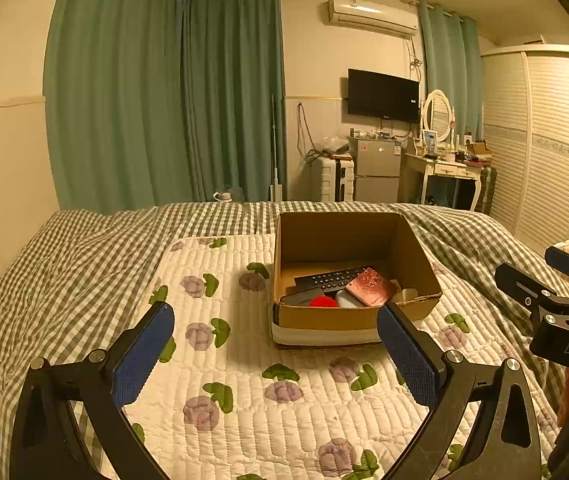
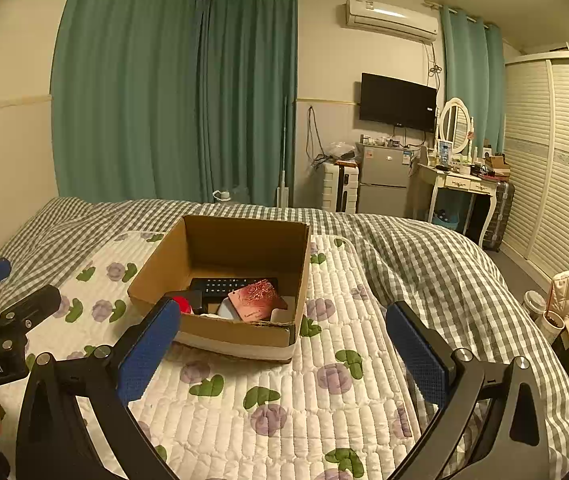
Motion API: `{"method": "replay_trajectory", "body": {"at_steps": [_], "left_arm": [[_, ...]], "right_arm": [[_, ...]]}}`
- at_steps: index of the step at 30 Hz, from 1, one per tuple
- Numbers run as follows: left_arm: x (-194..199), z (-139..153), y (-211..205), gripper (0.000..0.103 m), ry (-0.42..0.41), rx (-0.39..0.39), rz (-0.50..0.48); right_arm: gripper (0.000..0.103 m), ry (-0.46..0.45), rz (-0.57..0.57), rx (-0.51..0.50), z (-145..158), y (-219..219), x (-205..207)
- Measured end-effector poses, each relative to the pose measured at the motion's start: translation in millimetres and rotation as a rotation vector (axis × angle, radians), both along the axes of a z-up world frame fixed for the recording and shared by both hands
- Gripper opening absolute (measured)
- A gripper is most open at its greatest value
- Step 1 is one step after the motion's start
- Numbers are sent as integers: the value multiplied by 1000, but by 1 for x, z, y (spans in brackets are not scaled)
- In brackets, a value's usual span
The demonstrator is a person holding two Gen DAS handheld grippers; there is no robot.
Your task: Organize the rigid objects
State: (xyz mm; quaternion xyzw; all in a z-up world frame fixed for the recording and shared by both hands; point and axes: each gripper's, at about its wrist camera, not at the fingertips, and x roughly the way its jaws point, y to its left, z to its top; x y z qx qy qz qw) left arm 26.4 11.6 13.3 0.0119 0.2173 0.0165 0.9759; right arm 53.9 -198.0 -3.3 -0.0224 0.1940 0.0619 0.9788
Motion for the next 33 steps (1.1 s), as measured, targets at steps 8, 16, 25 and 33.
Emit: {"method": "replay_trajectory", "body": {"at_steps": [8,16,25,33], "left_arm": [[1,-2,1,103,7,-3,-8],[2,-3,3,103,9,-10,-17],[1,-3,4,103,6,0,-18],[1,-5,2,103,9,9,-24]], "right_arm": [[103,9,1,-5,-3,1,2],[103,19,-5,5,-5,0,3],[103,21,-1,-1,-6,2,4],[103,27,-1,-3,-8,3,4]]}}
